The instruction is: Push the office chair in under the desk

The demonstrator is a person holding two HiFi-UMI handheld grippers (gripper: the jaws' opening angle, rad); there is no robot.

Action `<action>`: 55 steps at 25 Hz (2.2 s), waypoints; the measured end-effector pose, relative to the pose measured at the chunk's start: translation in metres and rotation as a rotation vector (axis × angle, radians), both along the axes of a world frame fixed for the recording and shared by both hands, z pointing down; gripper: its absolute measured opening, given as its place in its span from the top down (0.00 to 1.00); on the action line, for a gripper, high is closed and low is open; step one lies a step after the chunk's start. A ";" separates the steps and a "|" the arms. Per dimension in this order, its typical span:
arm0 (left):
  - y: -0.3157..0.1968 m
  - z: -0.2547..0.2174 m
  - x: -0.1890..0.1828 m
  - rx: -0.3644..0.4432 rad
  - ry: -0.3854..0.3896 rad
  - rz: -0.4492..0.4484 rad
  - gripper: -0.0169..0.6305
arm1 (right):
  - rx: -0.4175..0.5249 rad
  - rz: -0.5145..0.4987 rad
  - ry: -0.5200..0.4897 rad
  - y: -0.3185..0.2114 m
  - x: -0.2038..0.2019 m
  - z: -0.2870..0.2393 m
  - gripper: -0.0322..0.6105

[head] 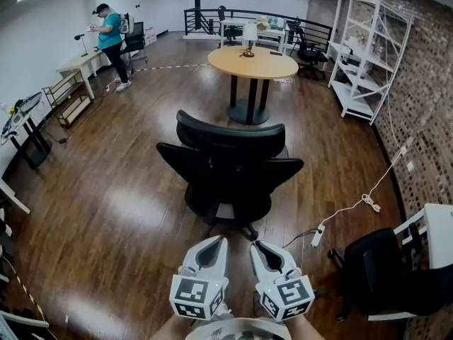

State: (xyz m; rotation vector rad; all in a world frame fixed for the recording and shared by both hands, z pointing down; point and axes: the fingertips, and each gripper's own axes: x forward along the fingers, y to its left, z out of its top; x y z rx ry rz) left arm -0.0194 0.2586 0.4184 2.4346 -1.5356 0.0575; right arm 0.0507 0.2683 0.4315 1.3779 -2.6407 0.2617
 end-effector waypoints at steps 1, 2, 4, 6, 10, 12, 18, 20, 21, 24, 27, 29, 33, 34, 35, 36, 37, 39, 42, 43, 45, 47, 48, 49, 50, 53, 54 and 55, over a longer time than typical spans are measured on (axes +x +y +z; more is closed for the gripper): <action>-0.004 0.001 -0.003 0.003 0.001 0.006 0.95 | 0.000 0.002 0.007 -0.004 -0.002 0.001 0.92; -0.009 0.001 -0.005 0.008 0.000 0.011 0.95 | 0.001 0.005 0.014 -0.008 -0.004 0.001 0.91; -0.017 -0.001 -0.011 0.019 -0.001 0.017 0.95 | 0.008 0.014 0.026 -0.015 -0.007 0.001 0.91; -0.024 -0.002 -0.019 0.024 -0.001 0.018 0.95 | 0.015 0.024 0.032 -0.022 -0.010 -0.001 0.90; -0.036 -0.008 -0.027 0.034 -0.004 0.038 0.95 | 0.033 0.033 0.034 -0.038 -0.010 -0.010 0.88; -0.042 -0.011 -0.030 0.048 -0.011 0.039 0.95 | 0.049 0.036 0.034 -0.045 -0.008 -0.014 0.88; -0.063 -0.020 -0.039 0.089 -0.039 0.034 0.94 | 0.075 0.012 0.050 -0.064 -0.012 -0.018 0.85; -0.070 -0.022 -0.043 0.093 -0.048 0.036 0.94 | 0.082 -0.002 0.061 -0.071 -0.015 -0.019 0.84; -0.073 -0.022 -0.045 0.095 -0.052 0.035 0.94 | 0.085 -0.009 0.069 -0.075 -0.016 -0.018 0.82; -0.084 -0.022 -0.054 0.103 -0.069 0.027 0.94 | 0.109 -0.023 0.093 -0.091 -0.011 -0.022 0.78; -0.098 -0.025 -0.060 0.125 -0.114 0.026 0.91 | 0.136 -0.026 0.133 -0.110 0.003 -0.029 0.75; -0.110 -0.030 -0.068 0.145 -0.145 0.018 0.90 | 0.158 -0.031 0.172 -0.124 0.012 -0.034 0.74; -0.138 -0.036 -0.092 0.170 -0.221 -0.003 0.87 | 0.190 -0.056 0.258 -0.150 0.021 -0.042 0.69; -0.146 -0.035 -0.097 0.180 -0.264 -0.005 0.85 | 0.195 -0.066 0.284 -0.156 0.024 -0.043 0.67; -0.154 -0.035 -0.101 0.193 -0.314 -0.005 0.84 | 0.200 -0.076 0.313 -0.162 0.028 -0.043 0.66; -0.164 -0.035 -0.105 0.207 -0.365 -0.005 0.83 | 0.206 -0.084 0.342 -0.168 0.032 -0.044 0.65; -0.173 -0.035 -0.109 0.220 -0.413 -0.006 0.83 | 0.211 -0.091 0.370 -0.175 0.037 -0.044 0.65; -0.191 -0.036 -0.118 0.231 -0.488 0.000 0.81 | 0.209 -0.101 0.421 -0.186 0.044 -0.043 0.63; -0.213 -0.035 -0.130 0.228 -0.580 0.047 0.77 | 0.203 -0.120 0.501 -0.201 0.049 -0.043 0.62; -0.221 -0.033 -0.134 0.219 -0.622 0.069 0.76 | 0.204 -0.130 0.532 -0.207 0.050 -0.043 0.62; -0.236 -0.024 -0.142 0.190 -0.708 0.114 0.73 | 0.202 -0.158 0.586 -0.218 0.052 -0.039 0.60; -0.248 -0.015 -0.148 0.155 -0.779 0.162 0.69 | 0.191 -0.185 0.621 -0.227 0.053 -0.035 0.58; -0.252 -0.011 -0.150 0.136 -0.810 0.187 0.68 | 0.186 -0.194 0.630 -0.232 0.055 -0.034 0.58; -0.256 -0.006 -0.152 0.117 -0.841 0.215 0.66 | 0.180 -0.198 0.639 -0.236 0.057 -0.034 0.57; -0.260 -0.001 -0.153 0.098 -0.873 0.243 0.64 | 0.173 -0.203 0.652 -0.240 0.060 -0.033 0.56; -0.268 0.014 -0.159 0.047 -0.971 0.312 0.59 | 0.145 -0.224 0.722 -0.249 0.066 -0.026 0.52; -0.270 0.018 -0.161 0.034 -0.998 0.331 0.59 | 0.131 -0.233 0.751 -0.252 0.068 -0.022 0.52; -0.271 0.022 -0.161 0.024 -1.017 0.349 0.58 | 0.116 -0.241 0.779 -0.254 0.069 -0.017 0.52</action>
